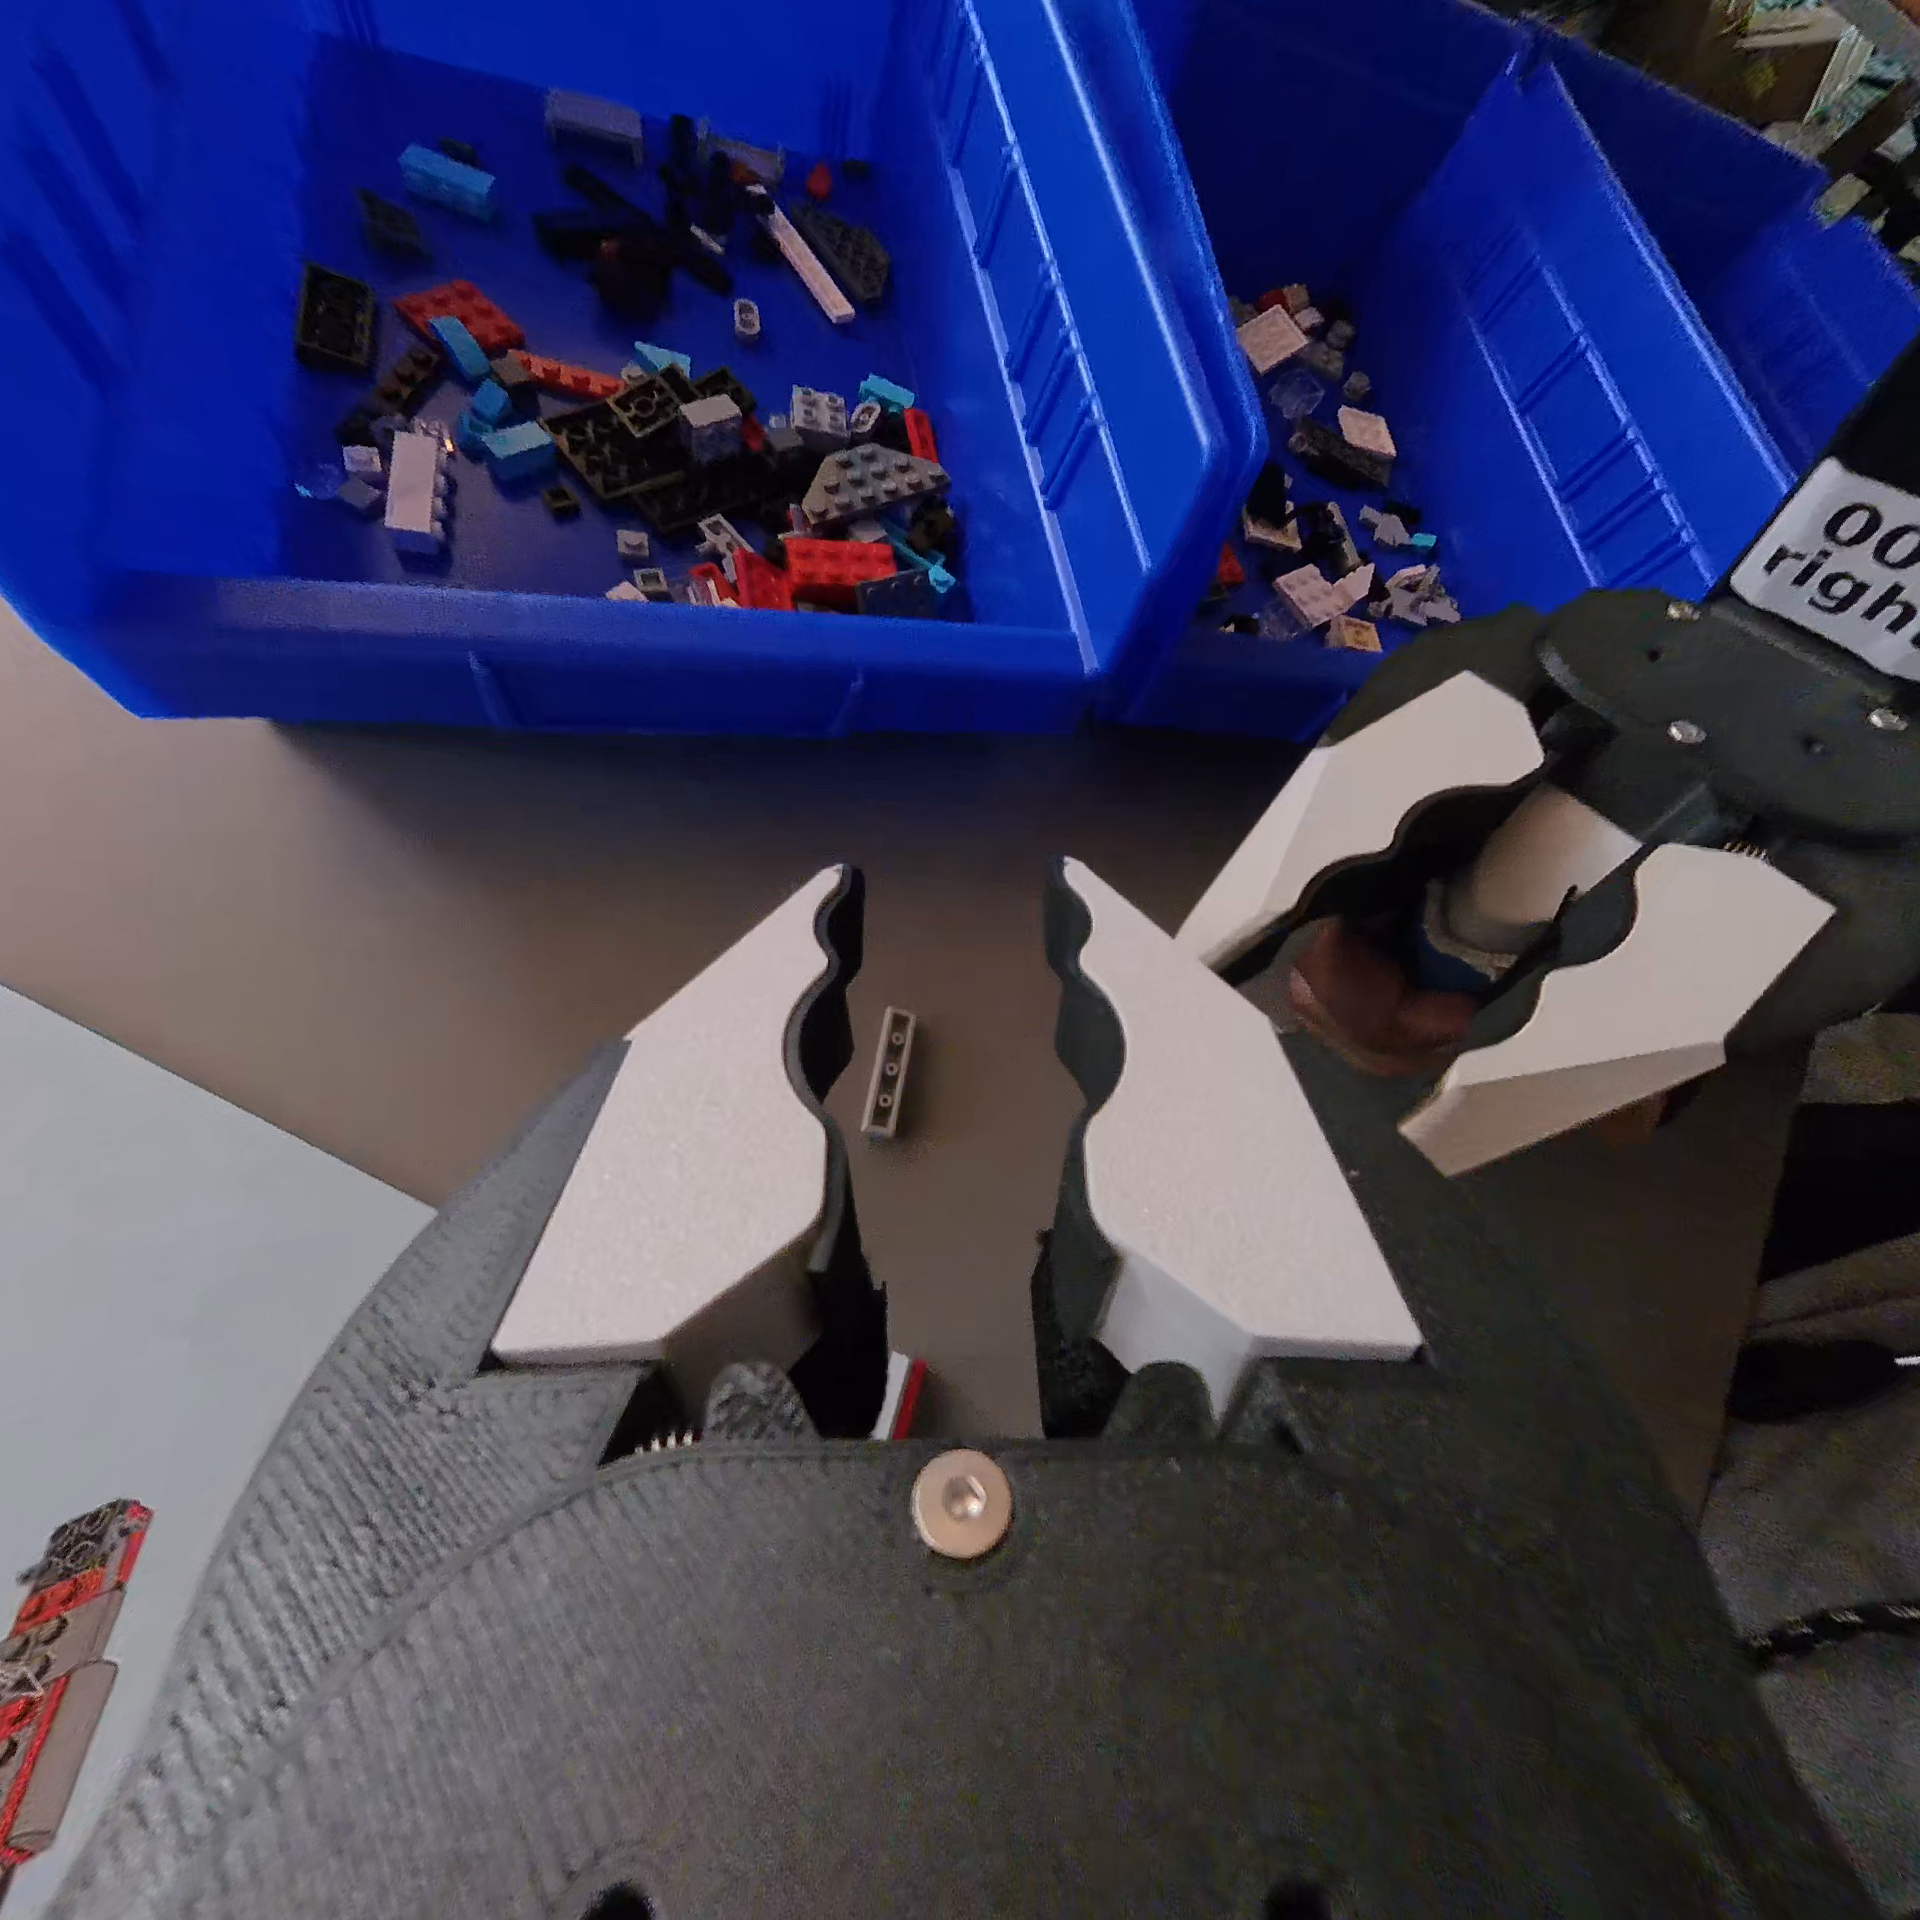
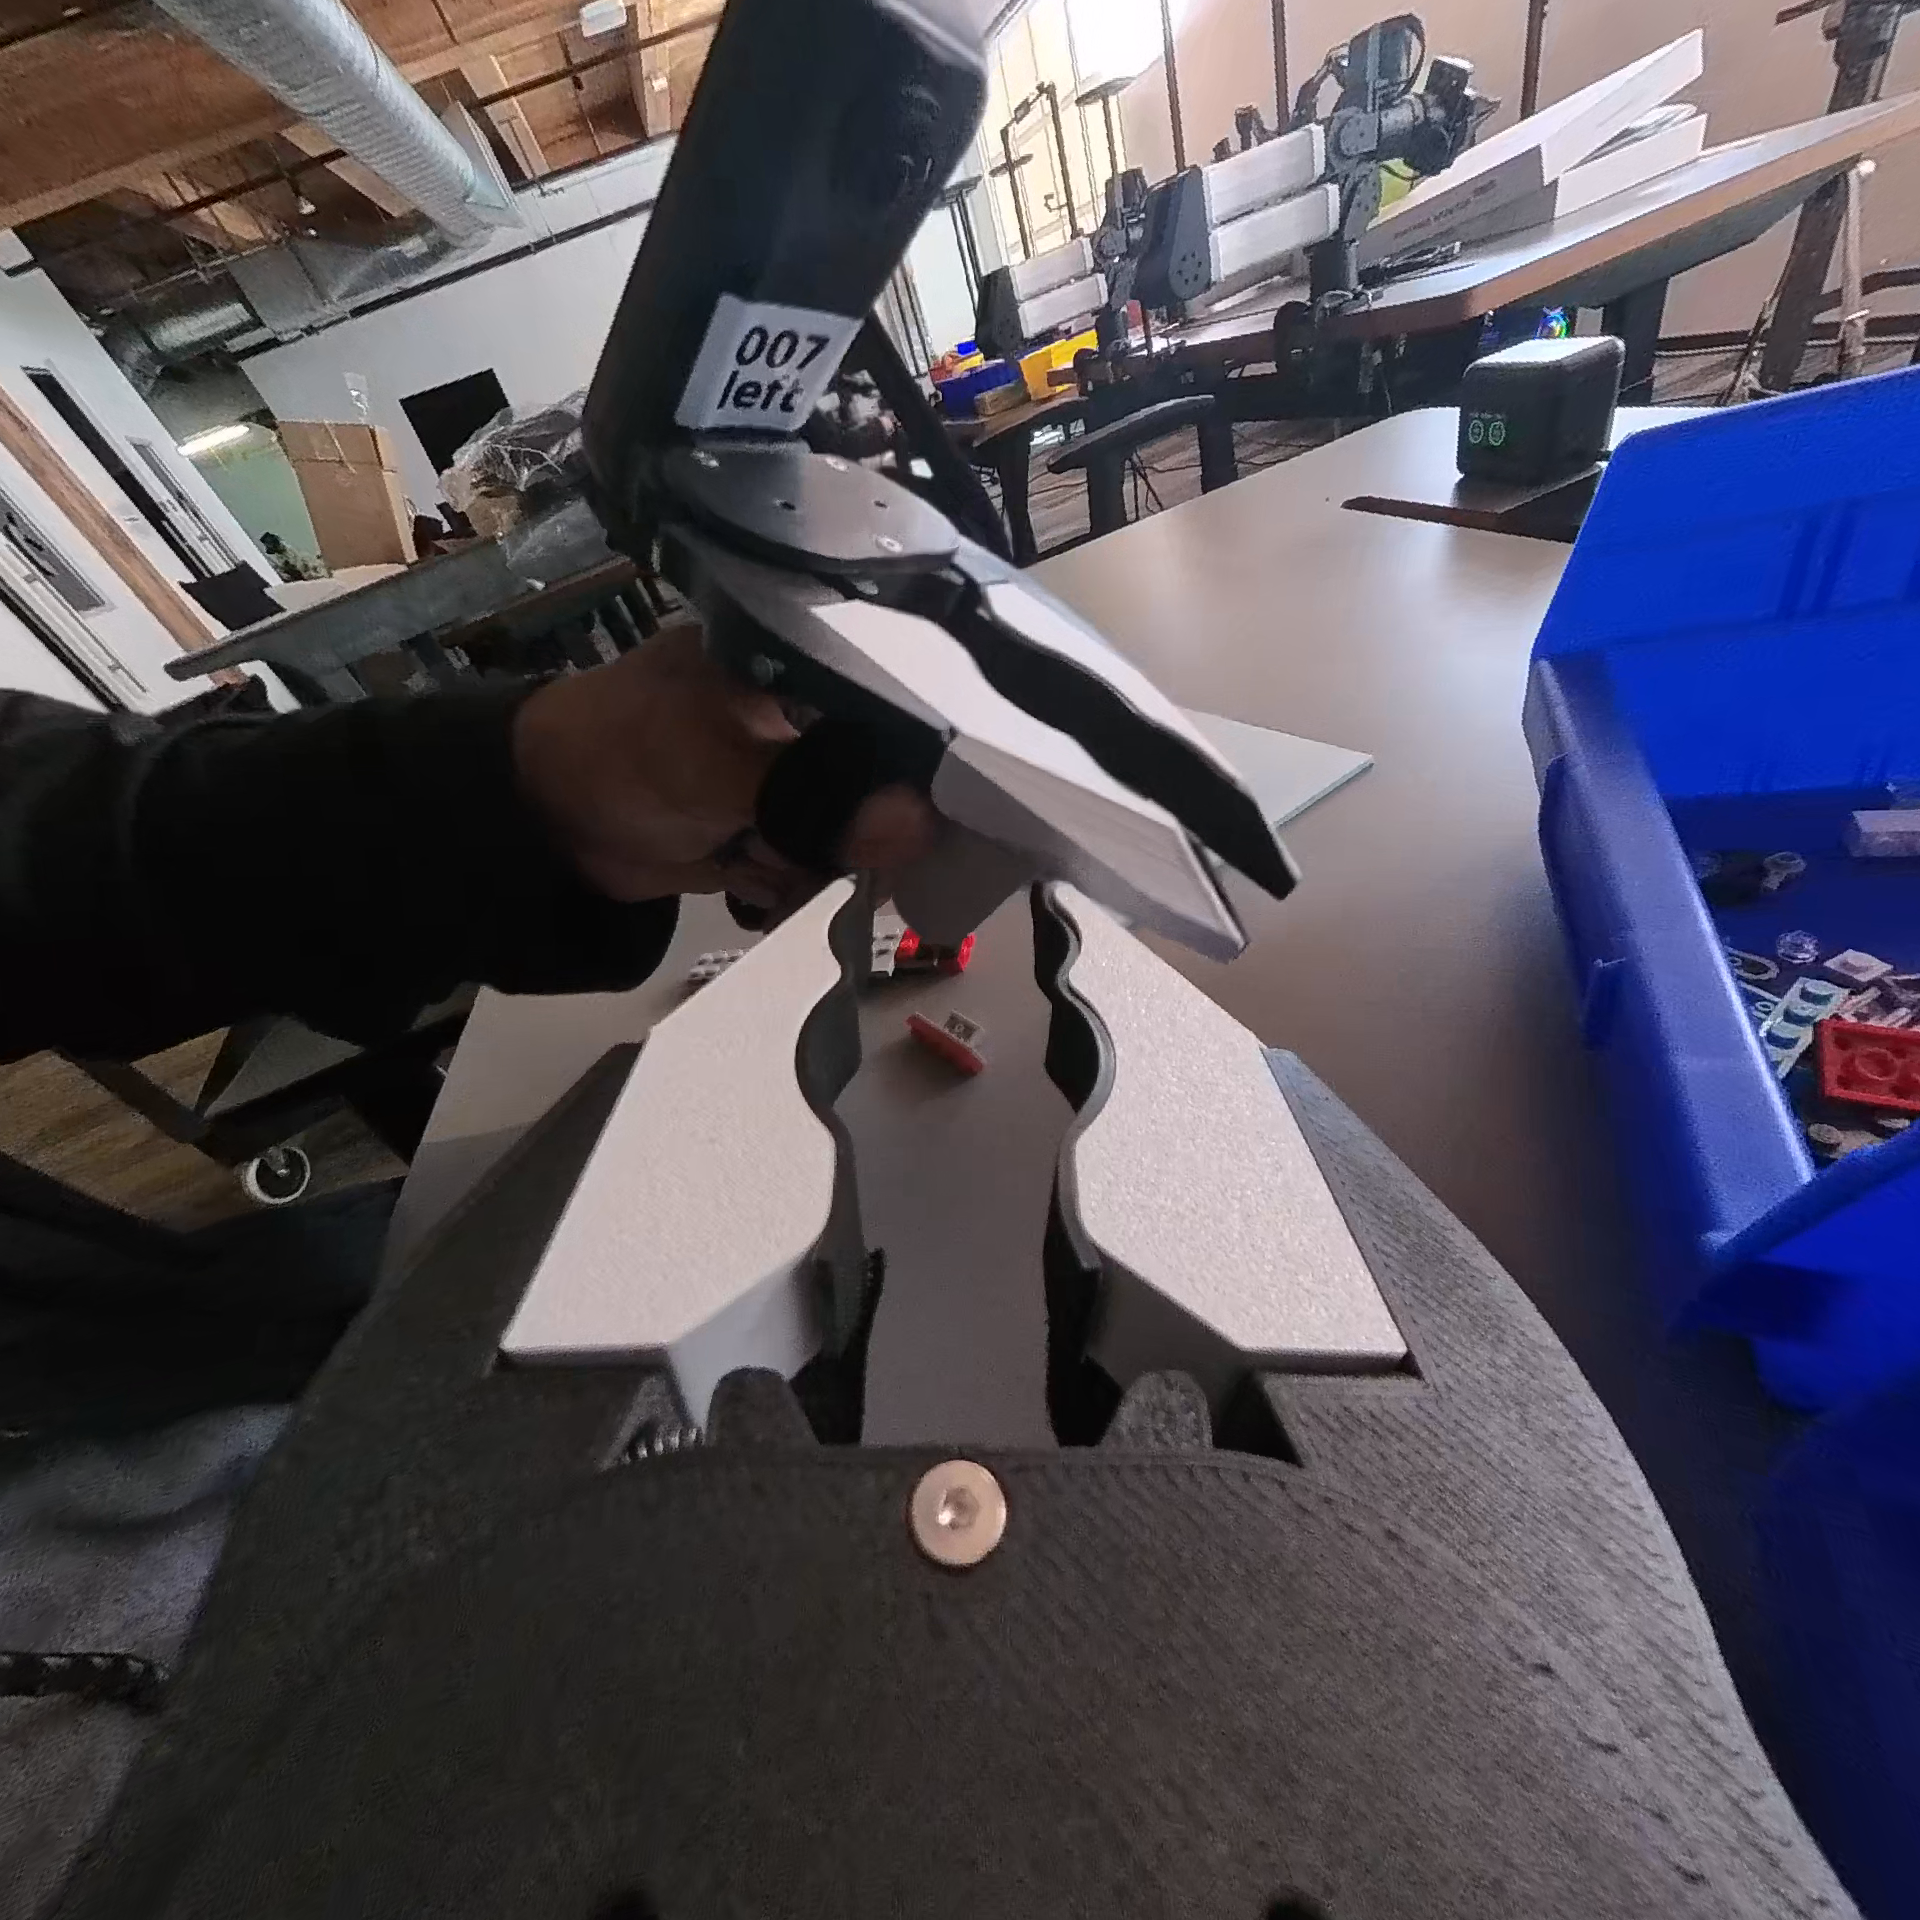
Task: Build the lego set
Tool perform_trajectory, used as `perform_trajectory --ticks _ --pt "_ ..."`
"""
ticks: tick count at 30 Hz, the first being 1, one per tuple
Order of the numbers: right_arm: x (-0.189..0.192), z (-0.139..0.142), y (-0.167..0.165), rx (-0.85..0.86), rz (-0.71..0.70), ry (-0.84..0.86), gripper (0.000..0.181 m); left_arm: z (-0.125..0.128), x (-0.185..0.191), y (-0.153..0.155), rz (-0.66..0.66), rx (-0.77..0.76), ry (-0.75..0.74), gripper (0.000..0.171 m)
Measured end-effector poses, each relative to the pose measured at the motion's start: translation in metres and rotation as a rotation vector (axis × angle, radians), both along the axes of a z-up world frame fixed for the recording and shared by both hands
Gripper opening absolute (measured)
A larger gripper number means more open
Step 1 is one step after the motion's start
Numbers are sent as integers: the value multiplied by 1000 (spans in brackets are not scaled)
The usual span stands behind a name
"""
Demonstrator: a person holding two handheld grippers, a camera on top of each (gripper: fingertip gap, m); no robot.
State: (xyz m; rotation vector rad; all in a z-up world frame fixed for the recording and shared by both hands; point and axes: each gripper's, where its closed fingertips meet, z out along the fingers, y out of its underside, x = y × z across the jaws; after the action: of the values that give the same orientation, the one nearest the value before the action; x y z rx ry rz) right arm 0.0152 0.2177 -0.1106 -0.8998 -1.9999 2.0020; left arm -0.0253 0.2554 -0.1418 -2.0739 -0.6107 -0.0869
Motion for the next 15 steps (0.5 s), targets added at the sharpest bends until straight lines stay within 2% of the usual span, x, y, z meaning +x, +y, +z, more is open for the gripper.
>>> perform_trajectory --ticks 15 --pt "0 0 0 -4 0 -3 33 3 -3 -2 27 29 20 34"
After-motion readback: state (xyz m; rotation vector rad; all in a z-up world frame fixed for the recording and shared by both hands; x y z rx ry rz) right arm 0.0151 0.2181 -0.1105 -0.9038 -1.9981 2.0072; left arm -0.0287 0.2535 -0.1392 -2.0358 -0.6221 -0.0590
